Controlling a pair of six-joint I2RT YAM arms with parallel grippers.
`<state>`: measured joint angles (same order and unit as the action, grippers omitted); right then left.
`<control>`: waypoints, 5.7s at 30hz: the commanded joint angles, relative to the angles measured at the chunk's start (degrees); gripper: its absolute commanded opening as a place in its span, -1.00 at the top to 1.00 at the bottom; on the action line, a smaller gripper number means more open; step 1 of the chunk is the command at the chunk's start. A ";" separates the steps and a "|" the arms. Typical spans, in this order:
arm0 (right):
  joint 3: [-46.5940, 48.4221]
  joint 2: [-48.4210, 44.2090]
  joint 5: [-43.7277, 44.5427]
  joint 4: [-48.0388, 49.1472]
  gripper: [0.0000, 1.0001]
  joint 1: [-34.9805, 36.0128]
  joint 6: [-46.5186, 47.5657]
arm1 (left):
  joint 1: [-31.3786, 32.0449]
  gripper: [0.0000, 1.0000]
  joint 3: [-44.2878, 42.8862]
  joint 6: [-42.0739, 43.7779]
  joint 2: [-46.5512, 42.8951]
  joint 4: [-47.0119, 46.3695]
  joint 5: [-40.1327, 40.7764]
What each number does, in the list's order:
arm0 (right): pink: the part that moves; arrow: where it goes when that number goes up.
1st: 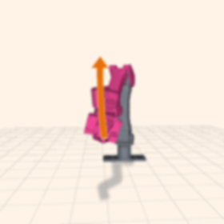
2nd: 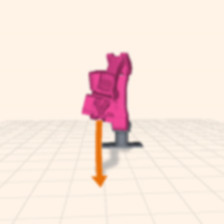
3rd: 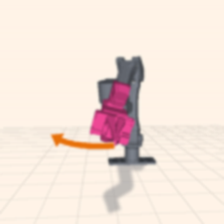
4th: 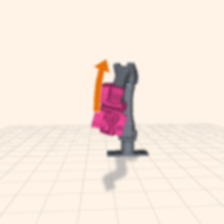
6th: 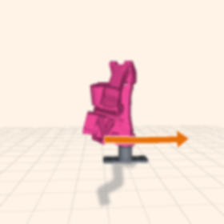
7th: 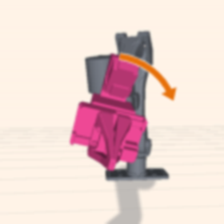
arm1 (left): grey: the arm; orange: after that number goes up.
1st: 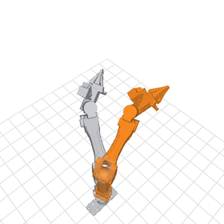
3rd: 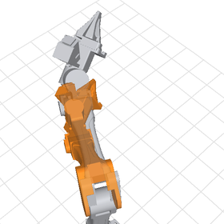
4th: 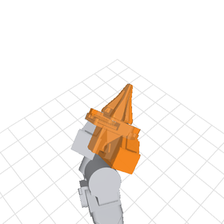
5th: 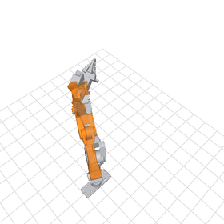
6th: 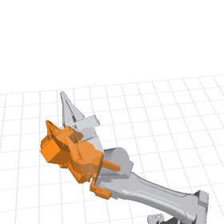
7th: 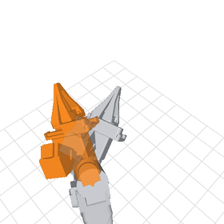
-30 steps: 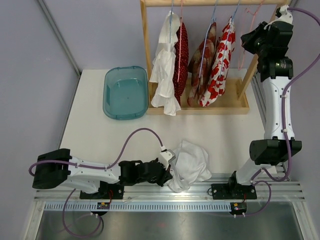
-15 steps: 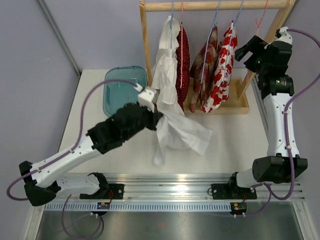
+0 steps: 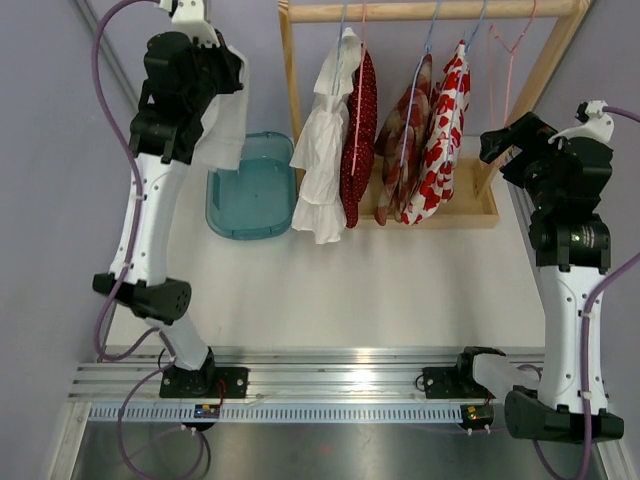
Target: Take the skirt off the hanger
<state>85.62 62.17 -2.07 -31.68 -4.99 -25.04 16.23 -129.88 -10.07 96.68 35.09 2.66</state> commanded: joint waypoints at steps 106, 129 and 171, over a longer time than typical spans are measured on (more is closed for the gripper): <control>21.86 -1.88 -23.69 -9.45 1.00 4.47 -8.19 | 52.41 1.00 40.66 -5.05 -6.94 -31.84 -11.89; 27.75 10.60 -22.19 -9.01 1.00 4.47 -6.34 | 68.67 1.00 88.25 -20.80 -39.28 -25.57 13.32; 43.66 36.96 -24.83 -7.51 1.00 3.41 -4.85 | -7.79 -0.20 15.17 -2.40 6.59 -7.67 -3.88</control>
<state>126.15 98.06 -26.61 -40.27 -0.93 -32.01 8.71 -116.88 -6.92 104.66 29.06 2.46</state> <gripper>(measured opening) 0.031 0.132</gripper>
